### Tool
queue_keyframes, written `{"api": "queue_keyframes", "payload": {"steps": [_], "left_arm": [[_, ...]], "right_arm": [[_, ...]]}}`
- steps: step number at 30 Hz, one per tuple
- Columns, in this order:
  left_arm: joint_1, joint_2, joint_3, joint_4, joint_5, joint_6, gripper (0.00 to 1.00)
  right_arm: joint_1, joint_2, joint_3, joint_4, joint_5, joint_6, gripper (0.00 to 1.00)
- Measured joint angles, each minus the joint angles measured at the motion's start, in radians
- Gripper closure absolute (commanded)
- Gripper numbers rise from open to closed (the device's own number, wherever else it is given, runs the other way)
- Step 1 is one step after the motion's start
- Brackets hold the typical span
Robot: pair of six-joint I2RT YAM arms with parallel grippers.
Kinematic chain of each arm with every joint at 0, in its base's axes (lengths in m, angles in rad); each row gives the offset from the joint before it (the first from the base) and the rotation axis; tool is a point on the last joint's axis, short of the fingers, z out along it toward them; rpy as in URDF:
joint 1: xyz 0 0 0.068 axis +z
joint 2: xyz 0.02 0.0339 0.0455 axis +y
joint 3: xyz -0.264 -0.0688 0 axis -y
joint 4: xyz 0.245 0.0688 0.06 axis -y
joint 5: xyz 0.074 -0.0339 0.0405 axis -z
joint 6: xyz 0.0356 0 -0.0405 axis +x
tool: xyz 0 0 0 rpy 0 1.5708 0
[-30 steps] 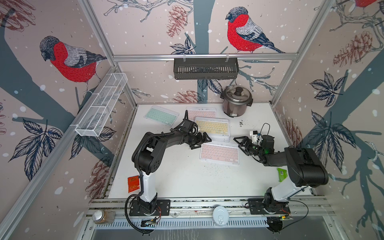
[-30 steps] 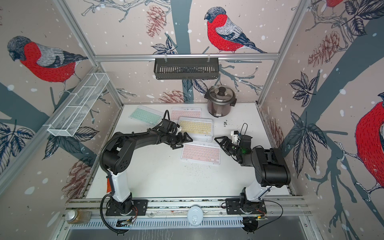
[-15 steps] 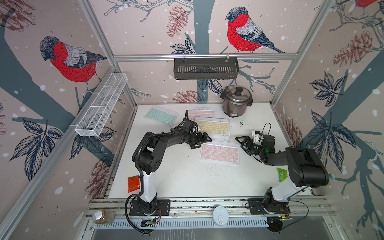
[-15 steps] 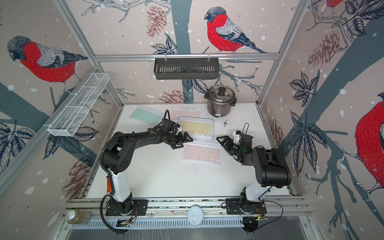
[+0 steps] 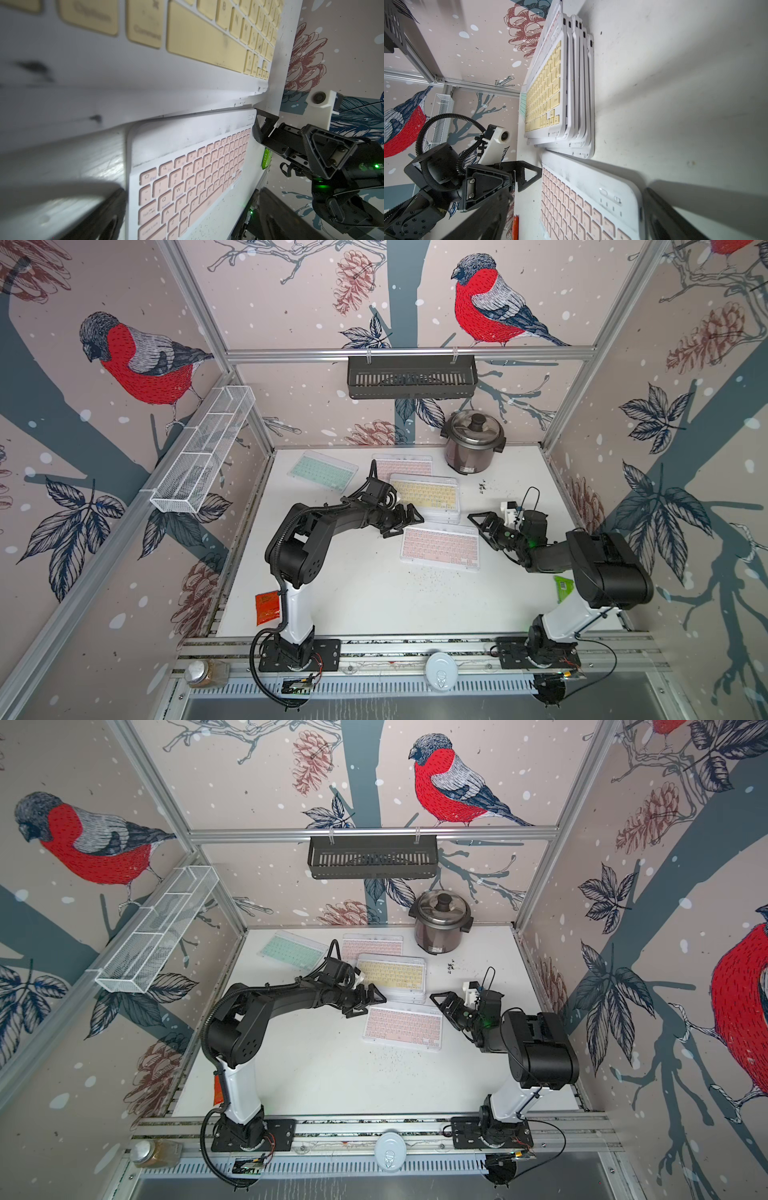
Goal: Stack the numeric keypads
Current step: Pick up the numeric keypad from the center of the board.
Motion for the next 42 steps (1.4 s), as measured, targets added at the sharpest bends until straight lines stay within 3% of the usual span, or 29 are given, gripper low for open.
{"api": "queue_keyframes", "payload": {"steps": [22, 31, 42], "left_arm": [[-0.005, 0.005, -0.023, 0.037, 0.0, -0.005, 0.01], [-0.013, 0.009, -0.045, 0.092, -0.003, -0.011, 0.01], [-0.014, 0.013, -0.048, 0.115, -0.003, -0.015, 0.01]], "right_arm": [[0.045, -0.089, -0.023, -0.113, 0.063, -0.075, 0.03], [0.051, -0.159, -0.034, -0.196, 0.093, -0.081, 0.12], [0.053, -0.208, -0.023, -0.252, 0.13, -0.107, 0.34]]}}
